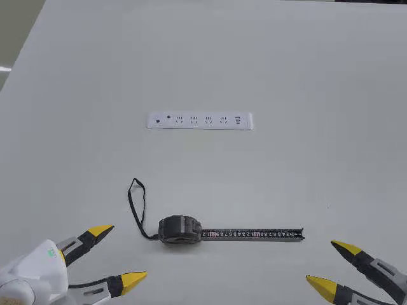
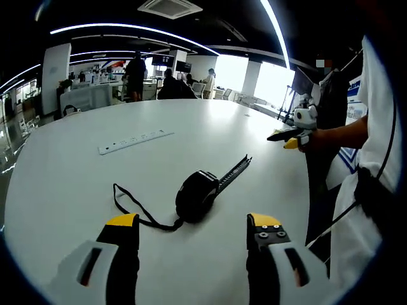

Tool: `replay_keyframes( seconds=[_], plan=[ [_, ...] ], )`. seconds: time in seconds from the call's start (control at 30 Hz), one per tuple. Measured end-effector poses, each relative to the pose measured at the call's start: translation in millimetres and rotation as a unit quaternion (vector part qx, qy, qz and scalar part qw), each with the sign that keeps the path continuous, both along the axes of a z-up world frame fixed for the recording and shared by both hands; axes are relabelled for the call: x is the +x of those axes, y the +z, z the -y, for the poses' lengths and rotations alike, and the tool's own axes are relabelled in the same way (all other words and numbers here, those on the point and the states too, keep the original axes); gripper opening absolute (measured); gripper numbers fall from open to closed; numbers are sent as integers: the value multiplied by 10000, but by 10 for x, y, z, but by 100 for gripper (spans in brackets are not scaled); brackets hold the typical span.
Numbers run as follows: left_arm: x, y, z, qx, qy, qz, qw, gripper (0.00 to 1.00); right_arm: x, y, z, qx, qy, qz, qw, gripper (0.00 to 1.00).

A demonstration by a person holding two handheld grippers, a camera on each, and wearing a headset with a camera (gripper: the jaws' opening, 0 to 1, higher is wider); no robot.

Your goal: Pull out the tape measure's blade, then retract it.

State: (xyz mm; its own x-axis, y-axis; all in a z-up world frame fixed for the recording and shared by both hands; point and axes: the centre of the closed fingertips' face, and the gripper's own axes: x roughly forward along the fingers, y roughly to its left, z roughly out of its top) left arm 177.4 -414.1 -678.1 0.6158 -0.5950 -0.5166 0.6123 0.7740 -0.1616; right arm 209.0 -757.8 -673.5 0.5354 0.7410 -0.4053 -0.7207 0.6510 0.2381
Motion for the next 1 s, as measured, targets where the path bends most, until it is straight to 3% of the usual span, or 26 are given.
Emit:
replay_keyframes(
  seconds=[0.33, 0.43, 0.63, 1.0],
  plan=[
    [-116, -39, 28, -26, 2, 17, 10000, 67, -109, 30, -23, -83, 32, 56, 9999, 57],
    [-133, -26, 25, -72, 25, 33, 10000, 67, -117, 79, -13, -56, -19, 87, 9999, 57],
    [-194, 36, -21, -105, 95, 65, 9999, 67, -165, 15, -78, -116, 96, 22, 9999, 56],
    [-240, 54, -60, -94, 252, 125, 9996, 67, -201, 63, -136, -24, 139, 148, 9998, 58]
  ],
)
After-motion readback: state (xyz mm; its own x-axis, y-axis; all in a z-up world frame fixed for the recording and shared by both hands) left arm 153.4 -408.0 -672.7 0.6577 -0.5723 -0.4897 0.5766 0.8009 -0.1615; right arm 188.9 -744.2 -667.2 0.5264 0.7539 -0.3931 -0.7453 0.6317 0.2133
